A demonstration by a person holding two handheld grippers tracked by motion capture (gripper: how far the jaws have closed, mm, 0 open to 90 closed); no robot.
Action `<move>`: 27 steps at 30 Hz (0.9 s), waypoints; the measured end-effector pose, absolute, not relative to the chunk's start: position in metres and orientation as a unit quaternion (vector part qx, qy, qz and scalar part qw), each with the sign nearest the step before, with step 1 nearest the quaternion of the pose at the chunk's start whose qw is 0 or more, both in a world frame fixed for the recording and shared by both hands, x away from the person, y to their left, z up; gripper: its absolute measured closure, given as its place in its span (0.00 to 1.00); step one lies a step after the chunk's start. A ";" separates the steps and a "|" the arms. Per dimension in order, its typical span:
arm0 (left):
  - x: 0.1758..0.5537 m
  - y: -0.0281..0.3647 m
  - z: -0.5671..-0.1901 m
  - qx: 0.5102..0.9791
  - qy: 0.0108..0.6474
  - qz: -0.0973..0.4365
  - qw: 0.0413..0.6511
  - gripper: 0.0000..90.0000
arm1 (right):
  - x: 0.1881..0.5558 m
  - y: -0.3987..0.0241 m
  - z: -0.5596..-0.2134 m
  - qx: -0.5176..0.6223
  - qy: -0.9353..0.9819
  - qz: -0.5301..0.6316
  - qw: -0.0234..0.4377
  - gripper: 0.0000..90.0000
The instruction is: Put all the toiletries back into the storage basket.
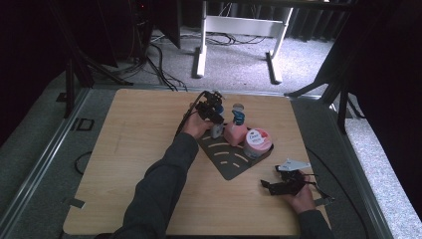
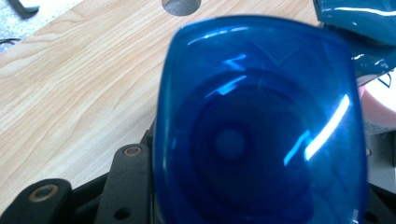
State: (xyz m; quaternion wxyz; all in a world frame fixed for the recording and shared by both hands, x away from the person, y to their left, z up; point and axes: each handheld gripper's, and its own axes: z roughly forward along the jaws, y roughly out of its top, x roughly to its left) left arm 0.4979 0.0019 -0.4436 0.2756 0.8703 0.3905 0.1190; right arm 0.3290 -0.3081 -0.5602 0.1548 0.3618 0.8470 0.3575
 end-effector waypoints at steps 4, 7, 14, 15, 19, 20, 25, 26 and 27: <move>0.499 -0.001 -0.446 0.871 0.387 0.117 0.278 0.61 | 0.329 -0.308 -0.560 0.361 0.847 0.358 0.155 0.13; 0.500 -0.001 -0.447 0.871 0.386 0.115 0.281 0.61 | 0.329 -0.308 -0.560 0.361 0.847 0.358 0.155 0.13; 0.501 -0.005 -0.452 0.869 0.381 0.117 0.293 0.61 | 0.329 -0.308 -0.560 0.362 0.847 0.358 0.155 0.13; 0.501 -0.005 -0.452 0.869 0.380 0.116 0.294 0.61 | 0.329 -0.308 -0.560 0.361 0.847 0.357 0.155 0.13; 0.503 -0.004 -0.453 0.867 0.381 0.116 0.299 0.61 | 0.329 -0.308 -0.560 0.361 0.847 0.358 0.155 0.13; 0.503 -0.005 -0.454 0.866 0.380 0.117 0.303 0.61 | 0.329 -0.308 -0.560 0.362 0.847 0.357 0.155 0.13; 0.504 -0.007 -0.455 0.864 0.380 0.119 0.307 0.61 | 0.329 -0.308 -0.560 0.361 0.847 0.357 0.155 0.13; 0.504 -0.007 -0.455 0.865 0.379 0.119 0.306 0.60 | 0.329 -0.308 -0.560 0.361 0.847 0.357 0.155 0.13; 0.504 -0.007 -0.455 0.865 0.379 0.119 0.307 0.60 | 0.329 -0.308 -0.560 0.362 0.847 0.357 0.155 0.13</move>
